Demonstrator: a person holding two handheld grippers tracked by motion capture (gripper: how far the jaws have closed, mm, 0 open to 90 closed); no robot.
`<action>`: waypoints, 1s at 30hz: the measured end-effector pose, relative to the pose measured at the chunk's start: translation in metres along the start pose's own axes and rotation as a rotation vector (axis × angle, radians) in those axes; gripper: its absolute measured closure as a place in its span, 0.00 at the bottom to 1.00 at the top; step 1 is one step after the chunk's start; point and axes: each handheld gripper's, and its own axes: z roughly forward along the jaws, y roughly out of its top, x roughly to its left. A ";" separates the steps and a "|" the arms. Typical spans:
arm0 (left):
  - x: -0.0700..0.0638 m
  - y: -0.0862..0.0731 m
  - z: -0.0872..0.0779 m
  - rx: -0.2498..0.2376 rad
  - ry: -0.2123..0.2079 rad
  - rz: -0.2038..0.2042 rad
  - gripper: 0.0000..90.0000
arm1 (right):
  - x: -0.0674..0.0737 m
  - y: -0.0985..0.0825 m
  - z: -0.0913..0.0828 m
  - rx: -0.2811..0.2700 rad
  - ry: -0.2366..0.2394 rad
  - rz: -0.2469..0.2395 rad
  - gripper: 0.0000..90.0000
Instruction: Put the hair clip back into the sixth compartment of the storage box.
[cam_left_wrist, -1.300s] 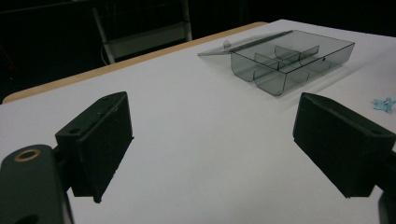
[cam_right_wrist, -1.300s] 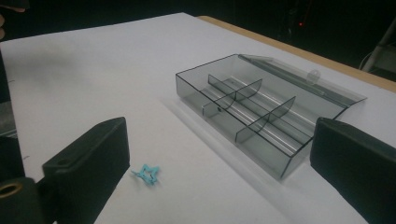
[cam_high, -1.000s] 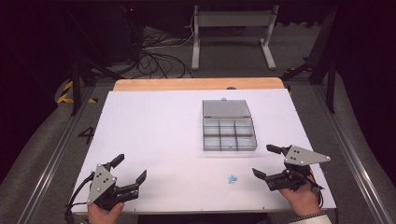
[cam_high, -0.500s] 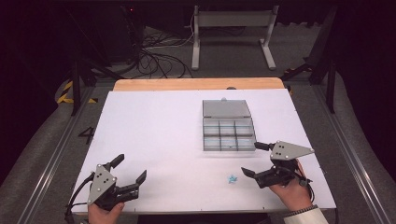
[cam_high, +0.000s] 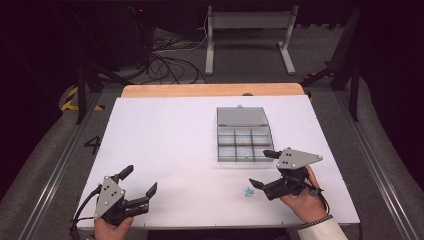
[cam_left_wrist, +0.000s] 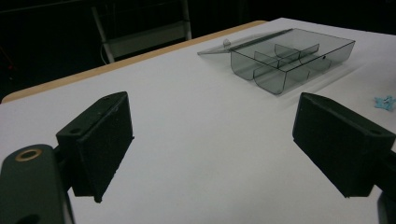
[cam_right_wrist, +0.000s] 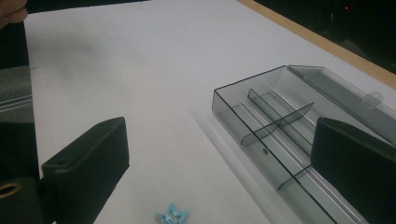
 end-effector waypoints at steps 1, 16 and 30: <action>0.000 0.000 0.000 0.000 0.001 0.000 0.14 | 0.000 0.001 0.001 0.003 0.003 -0.001 0.05; 0.000 0.000 0.000 0.002 0.001 0.006 0.14 | 0.001 0.007 0.010 0.018 0.052 -0.003 0.01; 0.000 0.000 0.000 0.002 0.000 0.005 0.14 | -0.001 0.010 0.012 0.079 0.112 0.024 0.03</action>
